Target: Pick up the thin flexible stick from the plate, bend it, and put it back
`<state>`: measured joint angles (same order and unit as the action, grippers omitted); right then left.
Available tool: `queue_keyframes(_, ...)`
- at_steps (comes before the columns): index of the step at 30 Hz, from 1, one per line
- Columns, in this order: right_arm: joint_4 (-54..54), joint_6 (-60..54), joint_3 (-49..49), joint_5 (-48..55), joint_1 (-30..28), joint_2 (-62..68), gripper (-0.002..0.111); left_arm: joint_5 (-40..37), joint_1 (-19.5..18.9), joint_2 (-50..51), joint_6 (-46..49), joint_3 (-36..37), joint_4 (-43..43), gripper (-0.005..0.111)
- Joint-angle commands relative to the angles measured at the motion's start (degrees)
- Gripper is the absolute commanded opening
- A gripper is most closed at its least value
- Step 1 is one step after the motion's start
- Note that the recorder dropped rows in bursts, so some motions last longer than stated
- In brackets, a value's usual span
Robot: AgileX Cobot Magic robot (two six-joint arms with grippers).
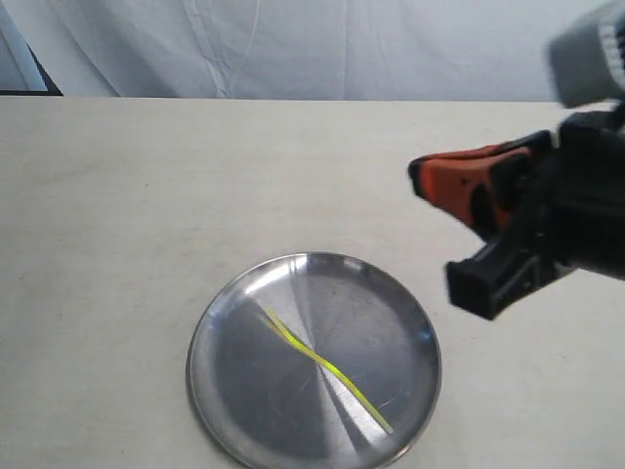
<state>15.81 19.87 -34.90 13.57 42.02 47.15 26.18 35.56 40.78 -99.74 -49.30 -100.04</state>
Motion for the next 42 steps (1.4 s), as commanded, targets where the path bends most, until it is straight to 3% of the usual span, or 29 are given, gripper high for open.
queue_keyframes(1,1.57,0.63,14.83,-20.73,-13.0,-10.86,0.0,-0.63,-0.05,-0.37,-0.14,-0.4,0.1,0.0)
queue_keyframes(4,1.57,0.78,25.81,-30.43,-20.99,-18.78,0.0,-0.63,-0.05,-0.37,-0.14,-0.4,0.1,0.0)
queue_keyframes(8,-2.97,2.92,34.87,-32.05,-29.64,-30.4,0.0,-0.63,-0.05,-0.37,-0.14,-0.4,0.1,0.0)
queue_keyframes(17,-7.42,4.28,34.9,-12.03,-42.02,-47.15,0.0,-0.63,-0.05,-0.37,-0.14,-0.4,0.1,0.0)
queue_keyframes(42,-8.81,4.28,34.9,-9.23,-42.62,-47.15,0.0,-0.63,-0.05,-0.37,-0.14,-0.4,0.1,0.0)
